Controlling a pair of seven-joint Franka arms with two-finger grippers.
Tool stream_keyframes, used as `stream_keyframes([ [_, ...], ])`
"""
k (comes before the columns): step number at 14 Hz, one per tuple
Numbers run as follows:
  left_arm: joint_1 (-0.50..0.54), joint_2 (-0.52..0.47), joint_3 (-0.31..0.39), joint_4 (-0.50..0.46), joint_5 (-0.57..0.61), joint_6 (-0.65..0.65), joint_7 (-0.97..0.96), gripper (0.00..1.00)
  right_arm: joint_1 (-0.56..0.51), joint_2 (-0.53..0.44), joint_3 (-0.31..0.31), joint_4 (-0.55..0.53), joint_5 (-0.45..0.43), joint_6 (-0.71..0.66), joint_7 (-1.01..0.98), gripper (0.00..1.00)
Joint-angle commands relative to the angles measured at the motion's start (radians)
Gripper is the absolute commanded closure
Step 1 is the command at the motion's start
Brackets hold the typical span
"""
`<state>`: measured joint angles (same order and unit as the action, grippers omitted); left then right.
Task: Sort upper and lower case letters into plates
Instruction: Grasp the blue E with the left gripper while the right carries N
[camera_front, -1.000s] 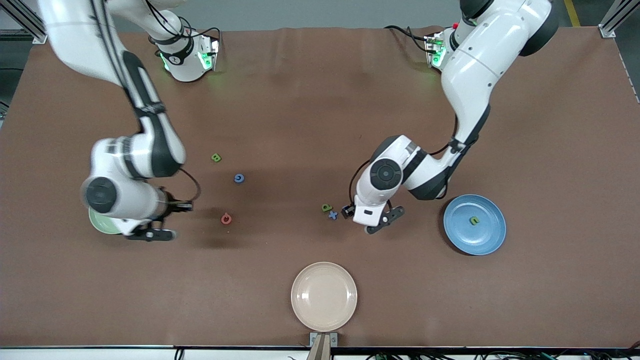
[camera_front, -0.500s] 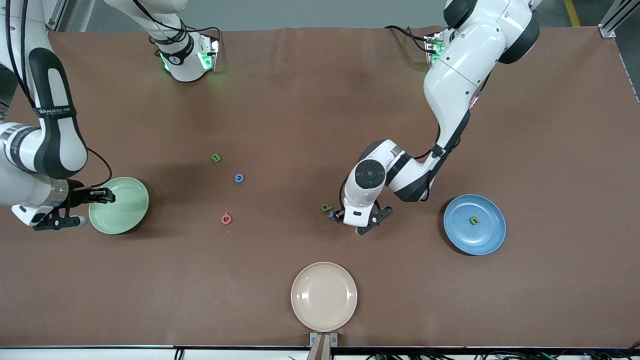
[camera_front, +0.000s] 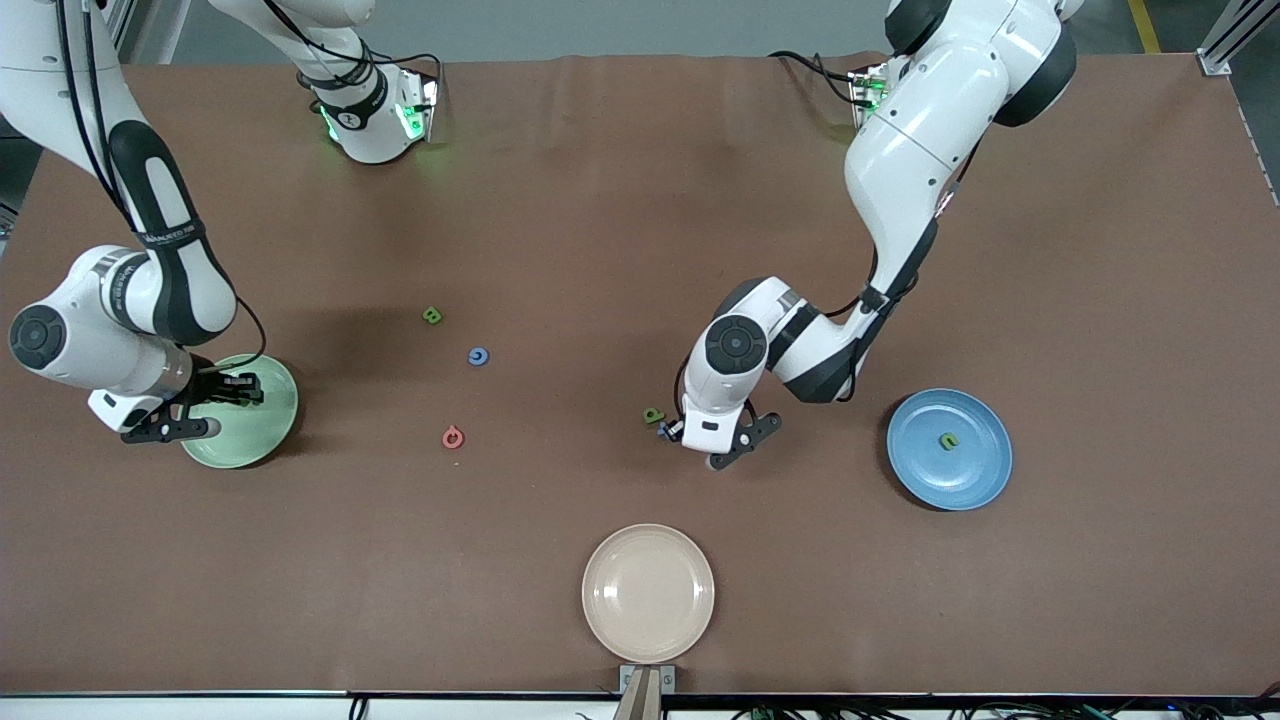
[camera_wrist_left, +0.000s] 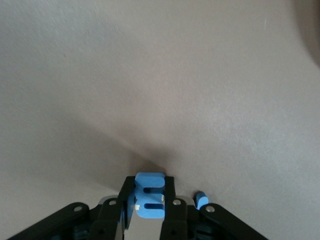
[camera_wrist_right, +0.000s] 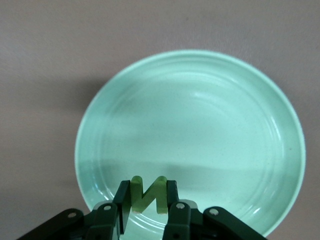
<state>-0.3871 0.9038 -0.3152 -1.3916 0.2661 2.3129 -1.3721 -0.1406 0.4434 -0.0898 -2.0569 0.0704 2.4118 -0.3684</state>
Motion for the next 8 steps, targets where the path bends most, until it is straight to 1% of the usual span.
stream_keyframes([
  [1, 0.049, -0.084, 0.007, -0.009, 0.018, -0.091, -0.001, 1.0, -0.017, -0.026, 0.012, -0.08, -0.014, 0.075, 0.002, 0.84],
  [2, 0.069, -0.12, 0.007, -0.009, 0.021, -0.131, 0.008, 1.0, -0.017, -0.025, 0.012, -0.095, -0.014, 0.098, 0.002, 0.83],
  [4, 0.126, -0.193, 0.005, -0.032, 0.025, -0.22, 0.108, 1.0, -0.016, -0.025, 0.012, -0.108, -0.012, 0.113, 0.003, 0.81],
  [5, 0.16, -0.227, 0.005, -0.056, 0.025, -0.228, 0.158, 1.0, -0.016, -0.026, 0.012, -0.109, -0.012, 0.112, 0.003, 0.78],
  [6, 0.194, -0.259, 0.007, -0.091, 0.025, -0.228, 0.213, 1.0, -0.016, -0.026, 0.012, -0.108, -0.012, 0.113, 0.003, 0.71],
  [7, 0.236, -0.288, 0.007, -0.128, 0.025, -0.228, 0.281, 1.0, -0.016, -0.026, 0.012, -0.108, -0.012, 0.107, 0.005, 0.5],
  [8, 0.279, -0.313, 0.007, -0.165, 0.027, -0.228, 0.354, 1.0, -0.013, -0.026, 0.013, -0.105, -0.012, 0.099, 0.011, 0.25],
])
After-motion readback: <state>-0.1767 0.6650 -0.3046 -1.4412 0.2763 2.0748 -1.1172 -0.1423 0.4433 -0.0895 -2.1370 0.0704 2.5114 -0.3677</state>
